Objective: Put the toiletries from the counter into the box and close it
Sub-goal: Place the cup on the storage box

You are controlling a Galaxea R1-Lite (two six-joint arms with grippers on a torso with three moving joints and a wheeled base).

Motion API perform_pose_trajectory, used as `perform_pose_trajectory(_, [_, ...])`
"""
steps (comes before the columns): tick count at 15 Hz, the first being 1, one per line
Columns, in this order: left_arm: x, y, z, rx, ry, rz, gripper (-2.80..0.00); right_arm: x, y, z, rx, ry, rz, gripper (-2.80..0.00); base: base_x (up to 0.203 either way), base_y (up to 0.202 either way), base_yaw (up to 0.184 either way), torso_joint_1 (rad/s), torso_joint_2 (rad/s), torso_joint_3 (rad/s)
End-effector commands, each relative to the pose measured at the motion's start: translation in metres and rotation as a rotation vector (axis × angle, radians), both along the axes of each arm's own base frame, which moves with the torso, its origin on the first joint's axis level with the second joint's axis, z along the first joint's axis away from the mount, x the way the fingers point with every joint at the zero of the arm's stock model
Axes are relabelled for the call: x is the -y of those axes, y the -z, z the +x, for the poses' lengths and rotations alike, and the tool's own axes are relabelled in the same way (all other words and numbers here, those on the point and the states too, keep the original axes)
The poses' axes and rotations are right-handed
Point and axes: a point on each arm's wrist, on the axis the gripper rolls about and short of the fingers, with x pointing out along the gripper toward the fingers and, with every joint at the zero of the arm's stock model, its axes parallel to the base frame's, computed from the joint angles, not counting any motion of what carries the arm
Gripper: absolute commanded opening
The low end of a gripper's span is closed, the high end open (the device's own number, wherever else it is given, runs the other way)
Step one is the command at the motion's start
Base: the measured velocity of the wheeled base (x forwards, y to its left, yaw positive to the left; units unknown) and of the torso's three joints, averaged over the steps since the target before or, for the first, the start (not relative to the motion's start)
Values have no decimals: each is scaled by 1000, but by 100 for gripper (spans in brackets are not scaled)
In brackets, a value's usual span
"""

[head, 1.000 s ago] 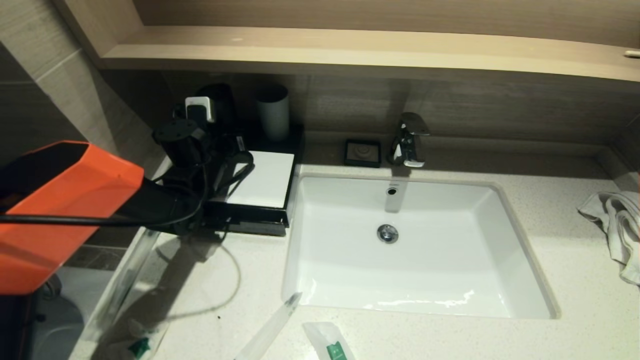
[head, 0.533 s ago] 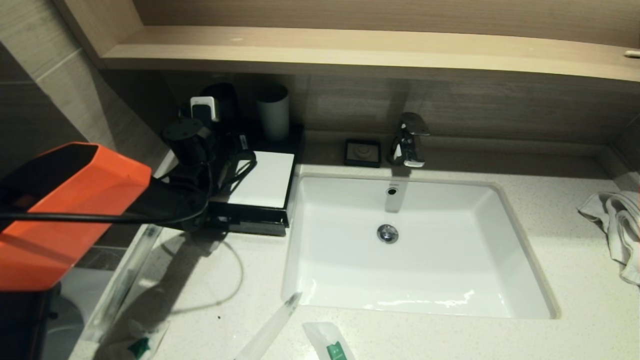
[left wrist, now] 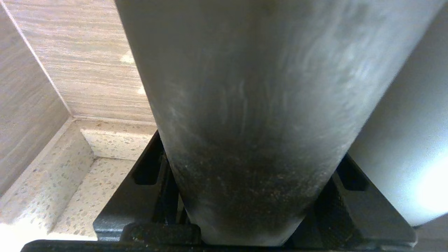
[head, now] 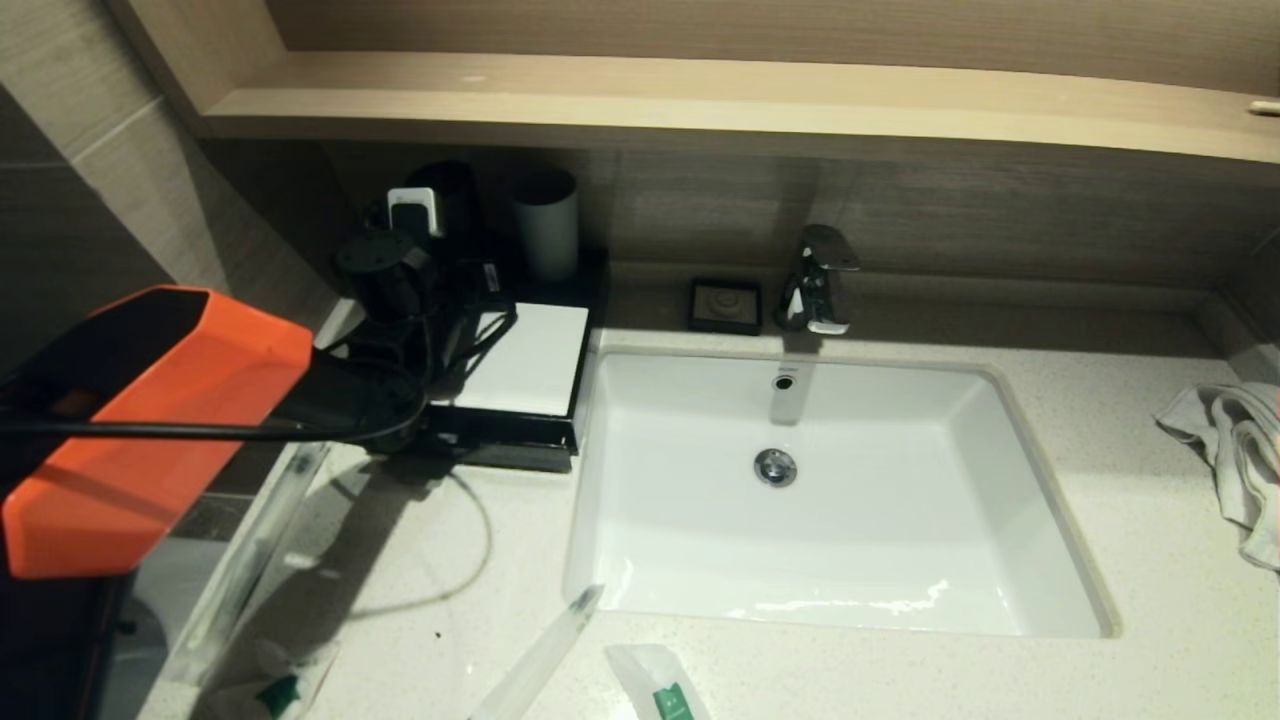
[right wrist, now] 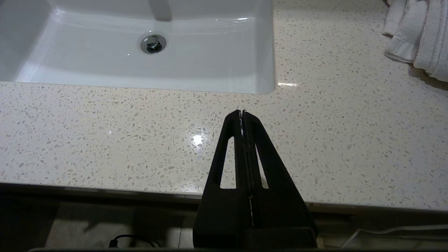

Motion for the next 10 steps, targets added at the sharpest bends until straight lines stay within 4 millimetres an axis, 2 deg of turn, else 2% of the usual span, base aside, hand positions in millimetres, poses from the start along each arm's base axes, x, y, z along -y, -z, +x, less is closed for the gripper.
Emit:
perform_pose_trajectory(1, [0, 1, 3, 9, -2, -3, -280, 0, 0, 0, 0, 0, -1, -280, 0, 0, 0, 0, 0, 0])
perform_pose_trajectory(10, [0, 5, 6, -7, -6, 2, -280, 0, 0, 0, 0, 0, -1, -280, 0, 0, 0, 0, 0, 0])
